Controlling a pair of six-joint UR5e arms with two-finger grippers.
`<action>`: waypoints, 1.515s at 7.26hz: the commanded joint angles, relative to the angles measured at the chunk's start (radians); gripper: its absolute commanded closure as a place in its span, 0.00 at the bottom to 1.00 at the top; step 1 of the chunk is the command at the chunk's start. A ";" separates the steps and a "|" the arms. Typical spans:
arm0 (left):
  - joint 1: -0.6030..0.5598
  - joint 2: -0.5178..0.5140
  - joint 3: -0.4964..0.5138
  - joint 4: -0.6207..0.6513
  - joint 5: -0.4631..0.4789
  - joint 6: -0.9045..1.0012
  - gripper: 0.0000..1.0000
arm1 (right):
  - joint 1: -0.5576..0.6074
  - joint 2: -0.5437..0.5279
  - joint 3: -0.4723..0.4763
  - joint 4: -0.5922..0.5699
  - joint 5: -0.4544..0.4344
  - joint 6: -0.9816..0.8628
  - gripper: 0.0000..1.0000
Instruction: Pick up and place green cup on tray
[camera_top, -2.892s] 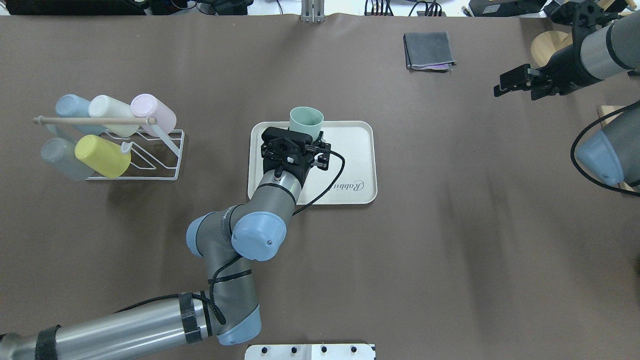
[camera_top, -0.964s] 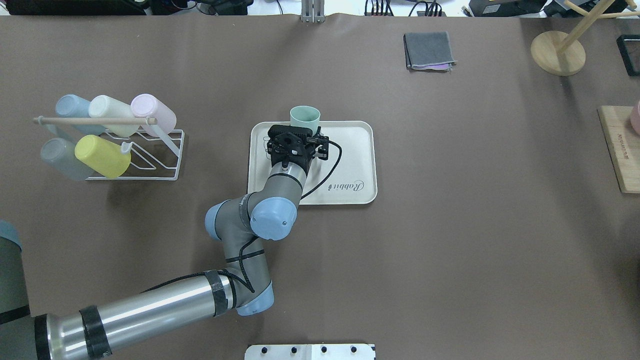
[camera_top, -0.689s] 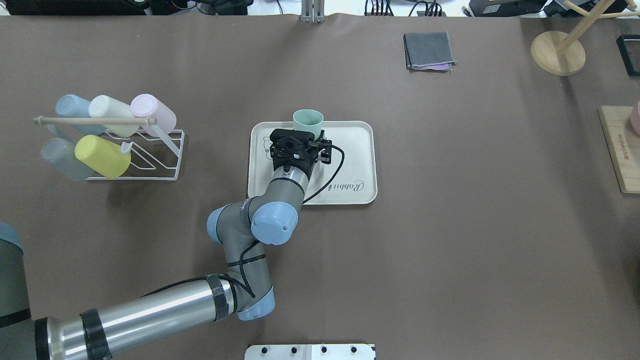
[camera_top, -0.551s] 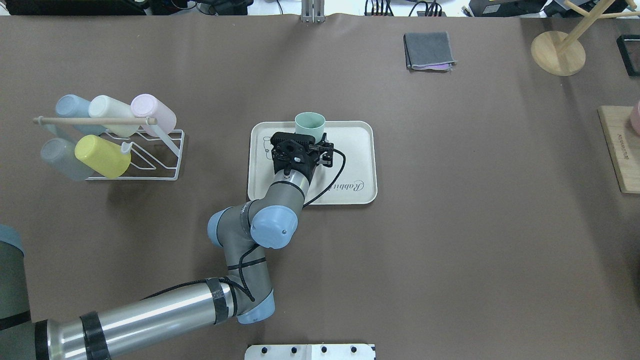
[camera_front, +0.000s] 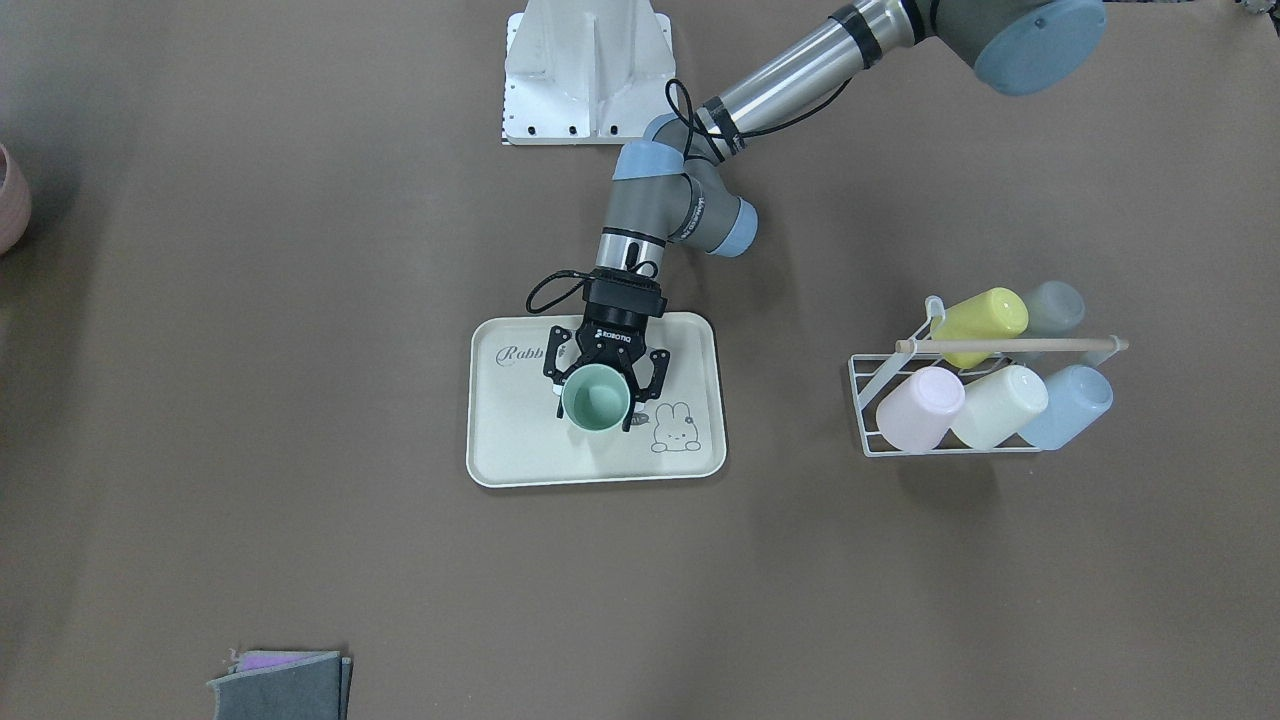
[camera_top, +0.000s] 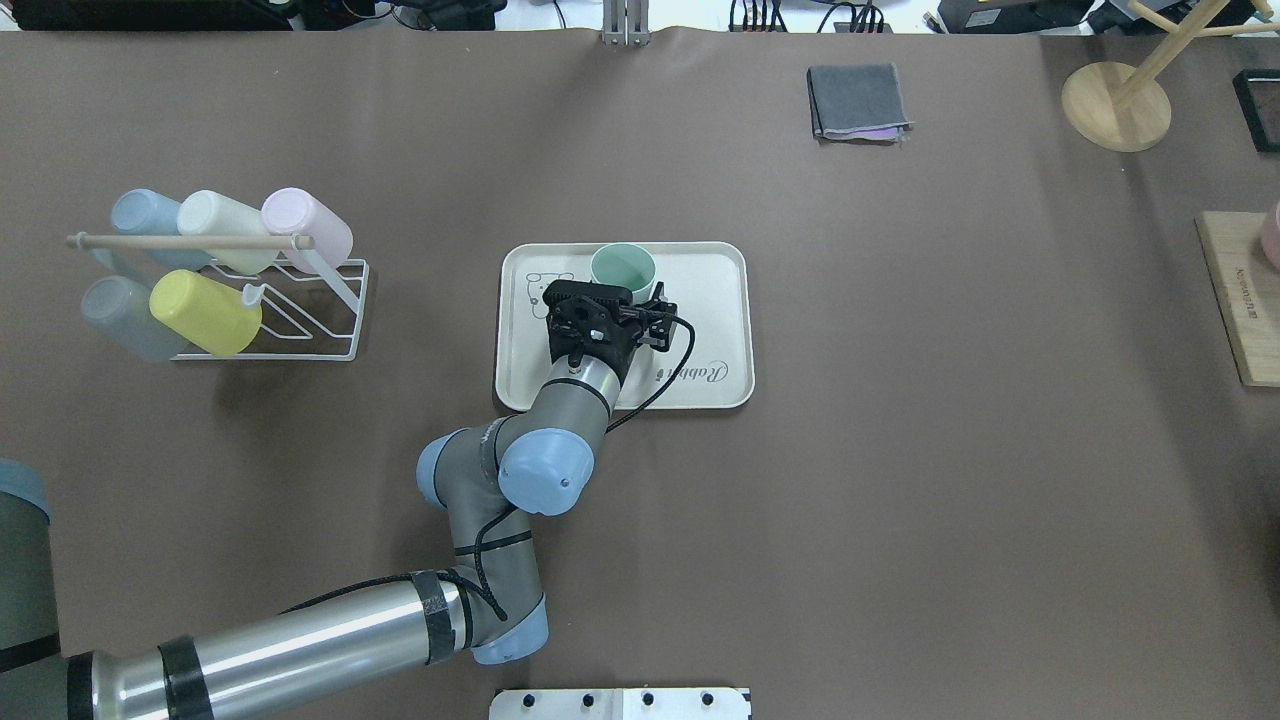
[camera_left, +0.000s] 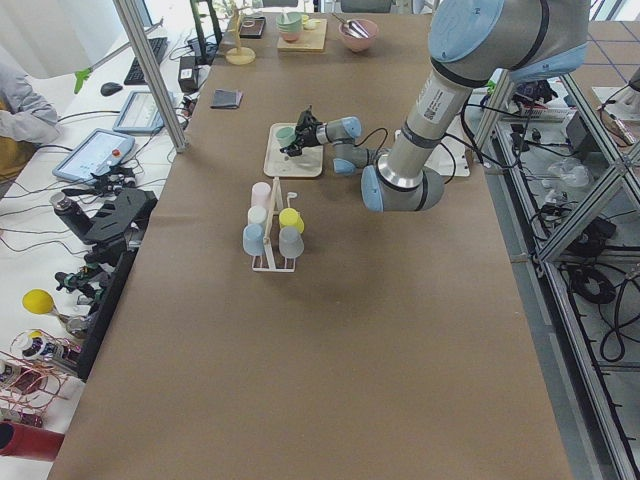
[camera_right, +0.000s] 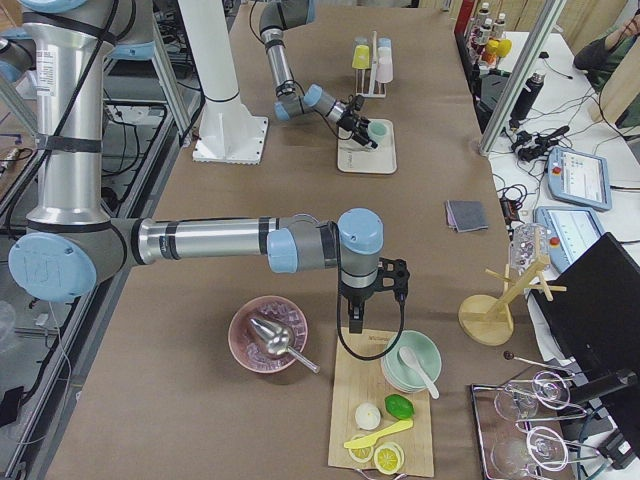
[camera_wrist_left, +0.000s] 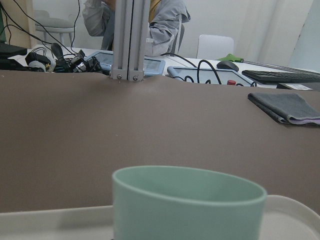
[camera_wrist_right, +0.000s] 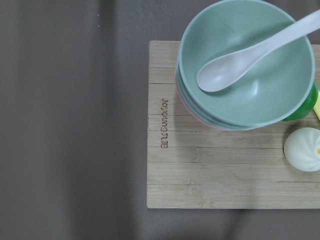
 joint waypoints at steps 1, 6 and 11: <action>0.006 0.025 -0.022 -0.069 0.002 0.007 0.06 | 0.000 -0.002 0.006 0.002 0.006 0.040 0.00; 0.052 0.139 -0.208 -0.221 0.008 0.248 0.02 | 0.000 -0.017 0.005 0.001 0.012 0.037 0.00; -0.039 0.208 -0.268 -0.209 -0.188 0.435 0.02 | 0.002 -0.016 0.005 0.001 0.014 0.038 0.00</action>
